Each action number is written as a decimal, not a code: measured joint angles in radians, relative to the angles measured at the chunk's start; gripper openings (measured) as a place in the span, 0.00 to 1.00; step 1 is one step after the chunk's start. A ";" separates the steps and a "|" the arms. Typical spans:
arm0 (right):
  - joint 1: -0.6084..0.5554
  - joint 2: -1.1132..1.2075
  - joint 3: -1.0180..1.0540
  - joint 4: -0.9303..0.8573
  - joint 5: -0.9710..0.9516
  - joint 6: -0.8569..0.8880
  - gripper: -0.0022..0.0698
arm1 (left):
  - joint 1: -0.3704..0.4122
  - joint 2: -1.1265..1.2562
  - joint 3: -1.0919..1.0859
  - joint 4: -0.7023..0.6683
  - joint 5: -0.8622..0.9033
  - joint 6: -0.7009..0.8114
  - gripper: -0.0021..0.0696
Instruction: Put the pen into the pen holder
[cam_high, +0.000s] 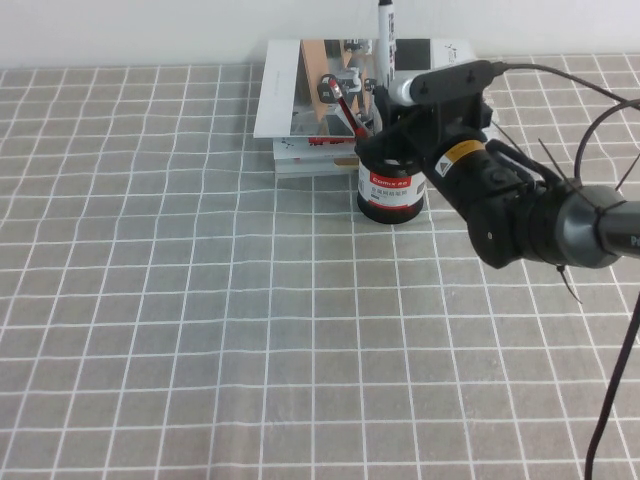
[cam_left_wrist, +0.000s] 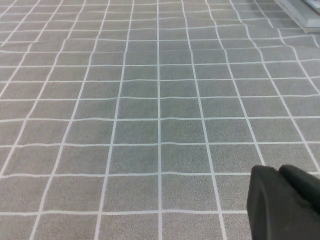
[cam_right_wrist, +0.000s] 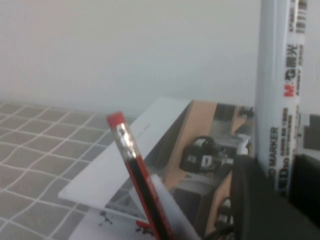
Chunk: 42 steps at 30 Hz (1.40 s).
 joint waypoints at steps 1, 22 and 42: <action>0.000 0.006 -0.002 0.000 0.004 0.000 0.16 | 0.000 0.000 0.000 0.000 0.000 0.000 0.02; 0.000 -0.236 -0.005 0.076 0.401 0.002 0.22 | 0.000 0.000 0.000 0.000 0.000 0.000 0.02; 0.000 -1.069 0.559 0.078 0.684 0.002 0.01 | 0.000 0.000 0.000 0.000 0.000 0.000 0.02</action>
